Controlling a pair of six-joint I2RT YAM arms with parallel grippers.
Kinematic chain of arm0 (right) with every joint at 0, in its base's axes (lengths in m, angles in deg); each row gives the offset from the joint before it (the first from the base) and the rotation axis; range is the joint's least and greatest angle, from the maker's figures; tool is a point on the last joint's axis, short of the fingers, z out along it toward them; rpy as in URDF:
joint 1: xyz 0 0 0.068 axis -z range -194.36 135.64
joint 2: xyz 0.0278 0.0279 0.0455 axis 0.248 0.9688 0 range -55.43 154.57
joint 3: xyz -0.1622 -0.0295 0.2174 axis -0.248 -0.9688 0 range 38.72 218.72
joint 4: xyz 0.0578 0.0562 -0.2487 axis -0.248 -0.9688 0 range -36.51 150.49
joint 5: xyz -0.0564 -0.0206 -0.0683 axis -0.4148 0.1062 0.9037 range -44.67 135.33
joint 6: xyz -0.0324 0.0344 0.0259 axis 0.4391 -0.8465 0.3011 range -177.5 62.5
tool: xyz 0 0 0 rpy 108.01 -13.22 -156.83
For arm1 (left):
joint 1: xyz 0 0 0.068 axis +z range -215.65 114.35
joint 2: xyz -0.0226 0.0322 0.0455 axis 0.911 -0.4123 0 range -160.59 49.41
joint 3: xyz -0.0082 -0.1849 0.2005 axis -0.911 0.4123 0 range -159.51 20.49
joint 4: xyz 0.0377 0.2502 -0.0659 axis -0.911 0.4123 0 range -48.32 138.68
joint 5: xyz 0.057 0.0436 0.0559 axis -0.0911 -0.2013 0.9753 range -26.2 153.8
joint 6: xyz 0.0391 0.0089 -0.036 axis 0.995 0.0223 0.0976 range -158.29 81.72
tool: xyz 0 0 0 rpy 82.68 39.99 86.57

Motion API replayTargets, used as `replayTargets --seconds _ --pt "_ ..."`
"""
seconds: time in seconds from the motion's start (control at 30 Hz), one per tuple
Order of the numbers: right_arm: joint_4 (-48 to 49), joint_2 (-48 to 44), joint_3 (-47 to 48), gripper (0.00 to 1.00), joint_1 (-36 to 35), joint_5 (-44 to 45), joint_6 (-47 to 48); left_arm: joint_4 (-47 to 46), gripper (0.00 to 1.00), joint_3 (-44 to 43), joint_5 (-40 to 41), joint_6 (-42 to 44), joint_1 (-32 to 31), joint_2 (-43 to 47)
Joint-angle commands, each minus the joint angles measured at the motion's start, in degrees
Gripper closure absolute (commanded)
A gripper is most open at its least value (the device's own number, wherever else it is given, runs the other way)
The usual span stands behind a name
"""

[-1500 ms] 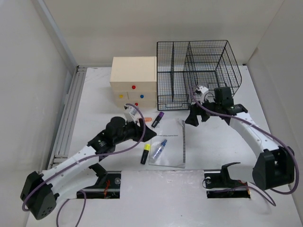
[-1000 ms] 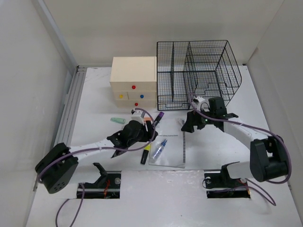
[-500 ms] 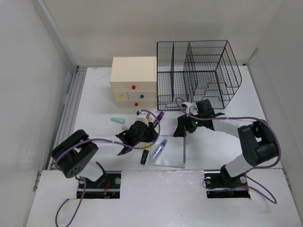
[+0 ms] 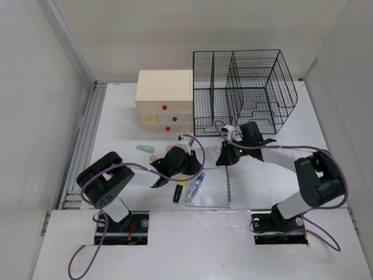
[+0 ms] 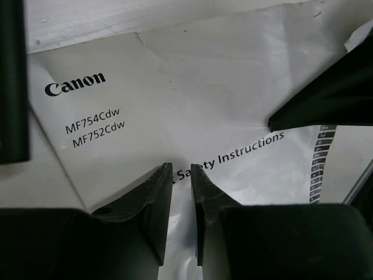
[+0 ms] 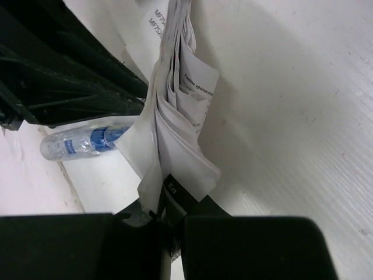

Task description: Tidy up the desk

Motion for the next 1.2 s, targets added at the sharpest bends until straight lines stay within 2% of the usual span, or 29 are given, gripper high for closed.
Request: replayTargets --seconds 0.0,0.03,0.1,0.17,0.2,0.23,0.43,0.67,0.83,1.17 --pt "0.91 -5.66 2.01 1.0 -0.19 -2.61 2.58 1.45 0.8 -0.84 -1.49 1.28 -0.42 -0.13" --pt "0.03 -8.63 2.79 1.0 0.5 -2.61 4.15 1.45 0.78 -0.84 -1.49 1.28 -0.42 -0.12" --pt "-3.64 -11.99 4.29 1.0 0.51 0.11 6.26 2.15 0.65 -0.84 -1.49 1.28 -0.42 1.81" --pt "-6.29 -16.72 6.57 1.0 0.51 2.13 9.16 4.07 0.56 -0.84 -0.97 1.28 -0.42 3.47" --pt "-7.61 -18.23 7.36 1.0 0.51 4.58 10.04 4.69 0.46 -0.84 -0.96 1.28 -0.42 5.4" --pt "-9.62 -19.64 8.68 1.0 0.51 6.08 11.79 5.48 0.42 -0.84 -0.44 1.8 -0.42 6.29" --pt "-13.42 -26.68 14.04 1.0 -1.42 17.93 15.32 11.73 0.41 -2.85 1.76 3.39 -0.42 10.42" --pt "-15.89 -25.63 25.47 1.0 -5.98 27.71 18.93 14.45 0.41 -4.71 2.29 3.91 -0.42 12.18" --pt "-11.15 -22.82 31.96 1.0 -7.93 35.7 19.54 15.77 0.41 -4.71 2.29 4.44 -0.42 14.81" --pt "0.53 -11.57 41.47 1.0 -10.04 55.66 17.97 21.39 0.41 -4.18 3.35 4.97 -0.42 22.46"
